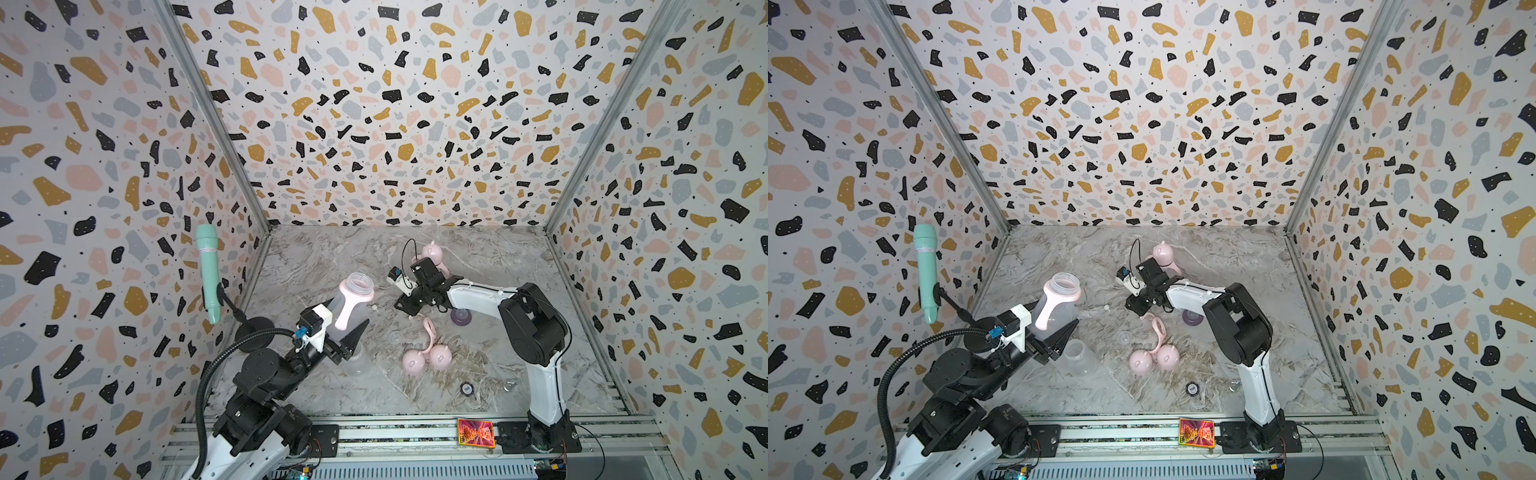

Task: Assemble the baby bottles
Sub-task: Pick up the straw from the center of the board.

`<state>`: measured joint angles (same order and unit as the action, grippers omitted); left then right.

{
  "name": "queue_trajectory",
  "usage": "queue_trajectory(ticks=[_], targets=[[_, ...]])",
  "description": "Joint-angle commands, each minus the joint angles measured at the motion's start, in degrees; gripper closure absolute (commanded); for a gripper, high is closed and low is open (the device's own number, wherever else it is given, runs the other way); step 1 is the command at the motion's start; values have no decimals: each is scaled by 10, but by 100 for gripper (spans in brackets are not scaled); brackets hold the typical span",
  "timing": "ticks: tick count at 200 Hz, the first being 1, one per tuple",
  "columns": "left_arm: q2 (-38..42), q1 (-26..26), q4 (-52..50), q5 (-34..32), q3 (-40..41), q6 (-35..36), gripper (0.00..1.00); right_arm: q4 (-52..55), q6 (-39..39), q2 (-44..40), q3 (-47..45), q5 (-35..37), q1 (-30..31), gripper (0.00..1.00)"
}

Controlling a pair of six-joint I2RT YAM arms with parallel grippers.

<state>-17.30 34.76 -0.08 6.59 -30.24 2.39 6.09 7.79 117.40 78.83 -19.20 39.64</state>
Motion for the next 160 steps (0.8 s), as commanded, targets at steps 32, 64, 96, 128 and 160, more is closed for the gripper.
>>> queue_trajectory(ticks=[32,64,96,128,160], targets=[[14,-2,17,-12,-12,7,73,0,-2,8,9,-36,-3,67],[13,-2,15,-12,-19,8,73,10,0,18,17,-45,-3,67],[10,-2,14,-13,-22,10,72,9,-1,19,17,-52,-3,69],[8,-2,14,-10,-23,9,73,8,-5,22,18,-59,-3,75],[7,-2,18,-11,-19,8,73,-8,-12,13,8,-64,-3,81]])
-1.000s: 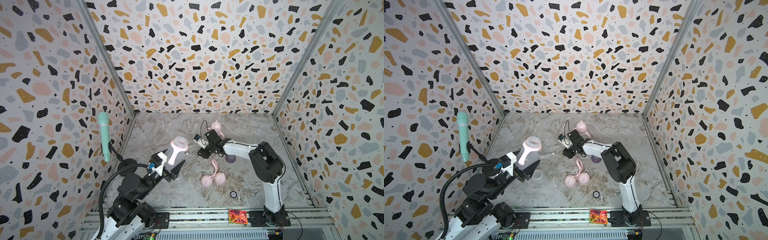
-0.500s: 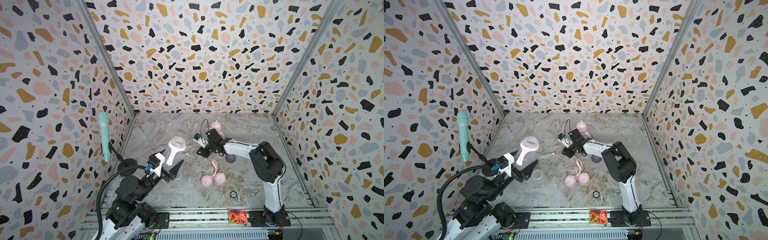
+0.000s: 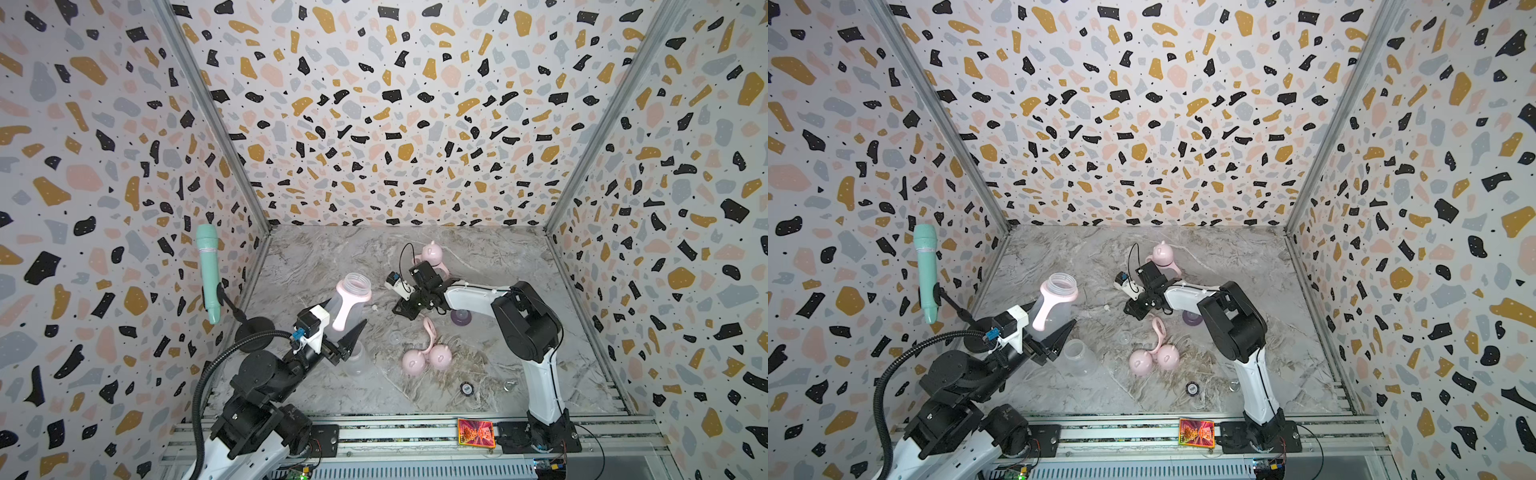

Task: Assemble the baby bottles
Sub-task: Pick up the straw from the center of the board.

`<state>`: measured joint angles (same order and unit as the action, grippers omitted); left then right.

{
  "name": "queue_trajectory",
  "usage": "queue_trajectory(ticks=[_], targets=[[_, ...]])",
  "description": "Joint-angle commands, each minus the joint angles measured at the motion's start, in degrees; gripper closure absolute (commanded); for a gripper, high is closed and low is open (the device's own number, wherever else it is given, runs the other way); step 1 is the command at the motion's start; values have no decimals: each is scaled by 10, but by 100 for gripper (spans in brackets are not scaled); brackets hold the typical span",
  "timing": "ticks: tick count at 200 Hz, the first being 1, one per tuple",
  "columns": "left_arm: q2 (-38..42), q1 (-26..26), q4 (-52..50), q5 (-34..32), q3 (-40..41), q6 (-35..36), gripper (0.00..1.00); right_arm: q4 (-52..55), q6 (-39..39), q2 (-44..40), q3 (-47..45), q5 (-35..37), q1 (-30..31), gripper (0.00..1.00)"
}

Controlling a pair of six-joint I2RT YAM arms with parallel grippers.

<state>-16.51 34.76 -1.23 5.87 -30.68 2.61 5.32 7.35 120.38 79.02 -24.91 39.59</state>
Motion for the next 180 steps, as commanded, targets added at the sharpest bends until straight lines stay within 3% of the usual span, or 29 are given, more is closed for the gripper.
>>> queue_trajectory(ticks=[1,55,110,180], targets=[[-1,-2,30,-4,-15,6,73,-1,-8,-18,6,-7,-2,81],[-30,-2,37,-34,-14,-1,73,0,-13,-57,-2,-32,-11,94],[-74,-2,69,-52,-5,-3,73,47,-23,-164,-3,-65,-16,95],[-132,-2,107,-24,-16,0,78,100,-58,-326,14,-90,-19,100]])
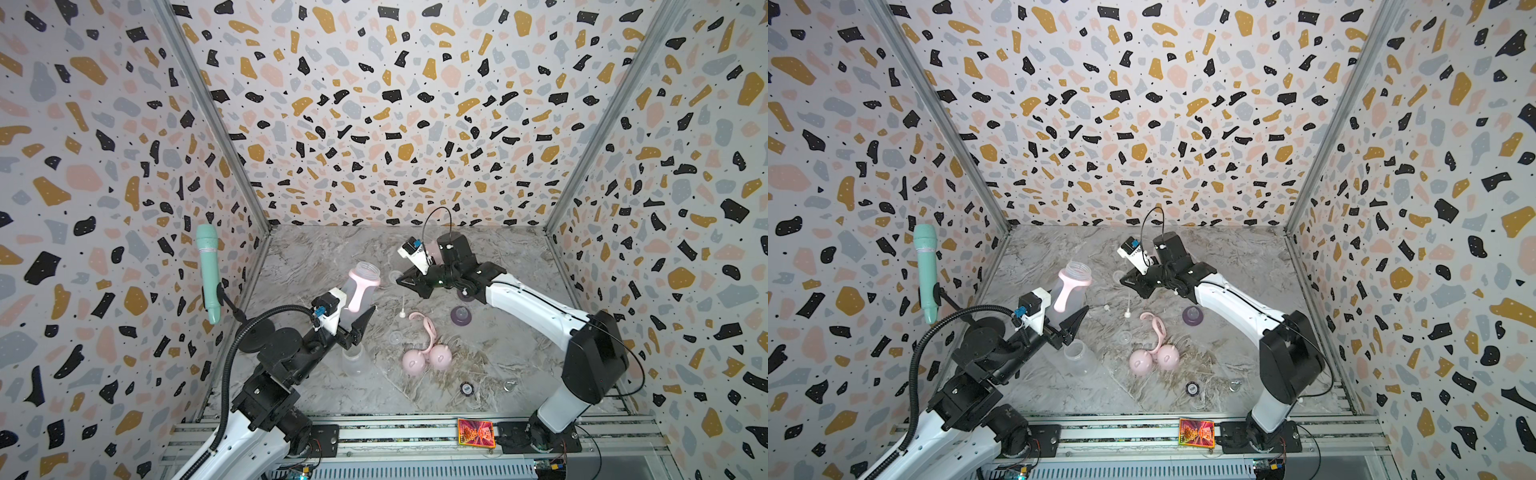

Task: Assemble the baby bottles
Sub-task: Pick up the straw from the center of the board, then place the straw into the baby bottle.

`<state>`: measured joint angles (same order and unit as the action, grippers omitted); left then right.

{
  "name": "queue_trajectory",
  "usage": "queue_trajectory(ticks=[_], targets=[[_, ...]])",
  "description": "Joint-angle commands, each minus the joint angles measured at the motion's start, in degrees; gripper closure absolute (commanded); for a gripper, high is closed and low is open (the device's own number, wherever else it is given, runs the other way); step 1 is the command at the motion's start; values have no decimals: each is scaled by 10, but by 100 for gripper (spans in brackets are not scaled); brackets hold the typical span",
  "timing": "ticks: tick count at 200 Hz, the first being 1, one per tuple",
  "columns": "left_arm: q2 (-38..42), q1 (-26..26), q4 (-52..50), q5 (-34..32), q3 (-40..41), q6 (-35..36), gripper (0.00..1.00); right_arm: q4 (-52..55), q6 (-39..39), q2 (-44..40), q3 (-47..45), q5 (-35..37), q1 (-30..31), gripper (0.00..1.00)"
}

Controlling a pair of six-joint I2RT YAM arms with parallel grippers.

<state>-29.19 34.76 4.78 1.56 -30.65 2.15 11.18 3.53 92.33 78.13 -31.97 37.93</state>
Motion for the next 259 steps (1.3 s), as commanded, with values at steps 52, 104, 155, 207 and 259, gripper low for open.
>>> queue_trajectory(ticks=[52,104,155,207,259], targets=[[-2,-2,61,76,0,29,80,84,-37,-142,63,-24,6,100],[-34,-2,90,149,12,47,79,121,-42,-192,149,-3,56,100],[-64,-2,119,270,5,49,77,102,-67,-207,179,-36,92,100],[-72,-2,127,259,7,49,76,88,-68,-218,171,-51,95,100],[-73,-2,122,254,6,49,76,60,-82,-217,152,-76,95,100]])
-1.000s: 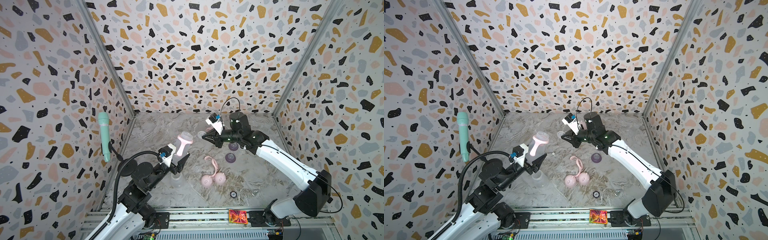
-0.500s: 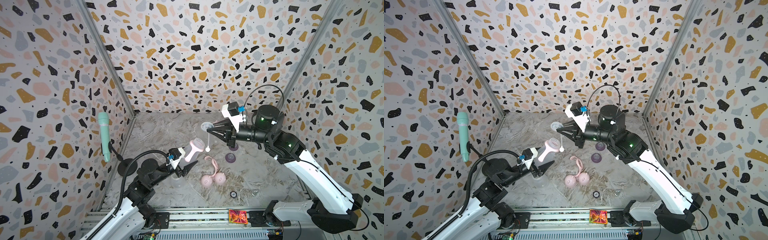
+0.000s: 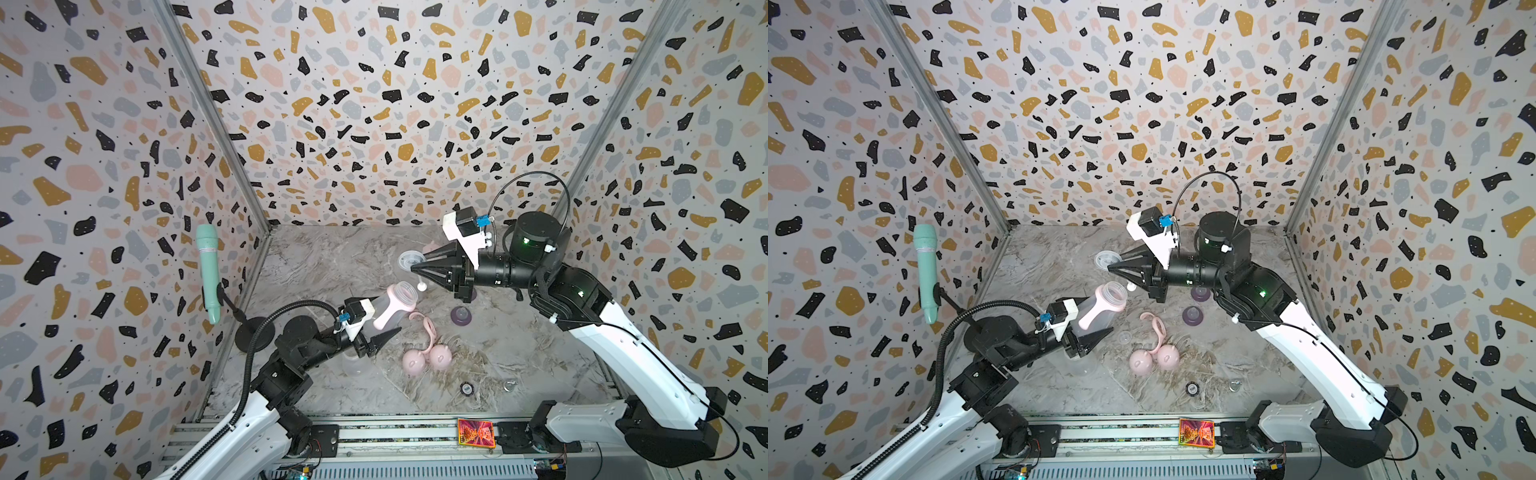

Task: Assemble the baby bottles
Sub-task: Place the straw into the baby bottle.

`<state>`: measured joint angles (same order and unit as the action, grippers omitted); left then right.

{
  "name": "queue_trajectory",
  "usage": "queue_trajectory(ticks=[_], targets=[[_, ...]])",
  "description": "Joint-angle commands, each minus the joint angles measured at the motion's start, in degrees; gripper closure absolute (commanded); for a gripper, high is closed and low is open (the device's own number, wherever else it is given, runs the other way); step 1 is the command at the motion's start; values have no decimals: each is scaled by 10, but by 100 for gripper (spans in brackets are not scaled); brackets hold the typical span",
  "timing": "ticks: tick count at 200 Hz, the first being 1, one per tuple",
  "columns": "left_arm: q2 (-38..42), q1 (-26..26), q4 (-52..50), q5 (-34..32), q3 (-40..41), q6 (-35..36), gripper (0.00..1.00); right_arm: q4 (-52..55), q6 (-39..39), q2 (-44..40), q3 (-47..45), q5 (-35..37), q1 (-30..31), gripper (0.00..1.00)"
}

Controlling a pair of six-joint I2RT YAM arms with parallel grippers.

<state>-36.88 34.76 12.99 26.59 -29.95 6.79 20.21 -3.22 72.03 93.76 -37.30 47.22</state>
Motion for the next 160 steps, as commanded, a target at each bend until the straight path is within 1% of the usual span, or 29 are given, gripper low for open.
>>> queue_trajectory(ticks=[1,97,120,143,160], targets=[[4,-2,39,4,-1,3,76,-30,-14,-14,-4,-23,2,100],[0,-2,51,0,4,4,75,-53,-37,-15,-12,-44,2,100],[-4,-2,121,-5,19,-17,74,-82,-57,-23,-42,-65,2,100],[-15,-2,196,16,34,-29,73,-100,-77,-26,-67,-76,2,100],[-23,-2,221,26,37,-29,73,-121,-96,-29,-96,-83,1,100]])
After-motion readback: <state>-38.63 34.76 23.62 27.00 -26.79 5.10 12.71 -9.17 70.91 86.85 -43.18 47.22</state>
